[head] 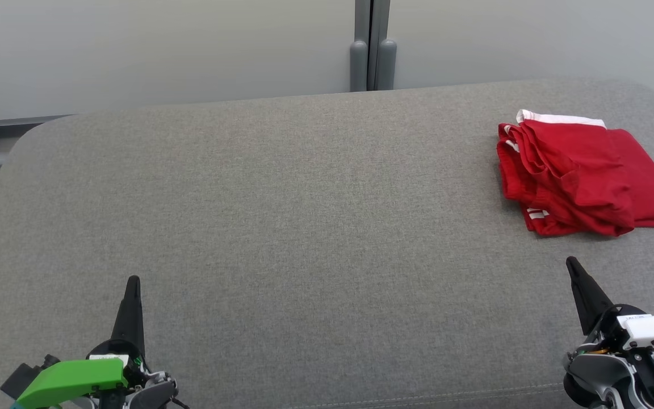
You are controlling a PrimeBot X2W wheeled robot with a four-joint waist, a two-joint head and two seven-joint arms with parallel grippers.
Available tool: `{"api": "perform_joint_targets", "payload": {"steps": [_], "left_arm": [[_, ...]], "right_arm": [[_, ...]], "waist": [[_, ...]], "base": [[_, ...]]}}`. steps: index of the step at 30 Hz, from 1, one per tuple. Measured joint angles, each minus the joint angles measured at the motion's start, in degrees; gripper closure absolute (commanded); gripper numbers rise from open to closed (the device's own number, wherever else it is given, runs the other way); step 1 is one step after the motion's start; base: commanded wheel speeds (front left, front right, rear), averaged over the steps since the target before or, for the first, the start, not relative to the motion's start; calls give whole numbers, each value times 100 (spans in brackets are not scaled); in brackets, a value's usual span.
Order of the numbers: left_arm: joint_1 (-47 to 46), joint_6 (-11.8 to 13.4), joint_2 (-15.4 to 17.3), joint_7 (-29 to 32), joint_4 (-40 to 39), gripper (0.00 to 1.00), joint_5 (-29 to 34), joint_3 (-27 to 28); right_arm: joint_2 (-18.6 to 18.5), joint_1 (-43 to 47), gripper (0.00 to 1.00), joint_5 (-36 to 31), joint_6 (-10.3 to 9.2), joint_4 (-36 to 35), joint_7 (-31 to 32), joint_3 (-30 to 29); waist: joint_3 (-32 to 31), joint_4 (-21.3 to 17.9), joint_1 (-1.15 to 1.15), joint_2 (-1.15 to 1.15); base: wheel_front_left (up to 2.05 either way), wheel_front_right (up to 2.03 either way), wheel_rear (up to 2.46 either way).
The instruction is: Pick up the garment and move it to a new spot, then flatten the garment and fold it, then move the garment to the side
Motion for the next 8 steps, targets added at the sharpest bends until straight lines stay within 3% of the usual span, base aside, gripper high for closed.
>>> {"api": "perform_joint_targets", "payload": {"steps": [8], "left_arm": [[0, 0, 0, 0, 0, 100, 0, 0]], "right_arm": [[0, 0, 100, 0, 0, 0, 0, 0]], "waist": [[0, 0, 0, 0]], "base": [[0, 0, 0]]}}
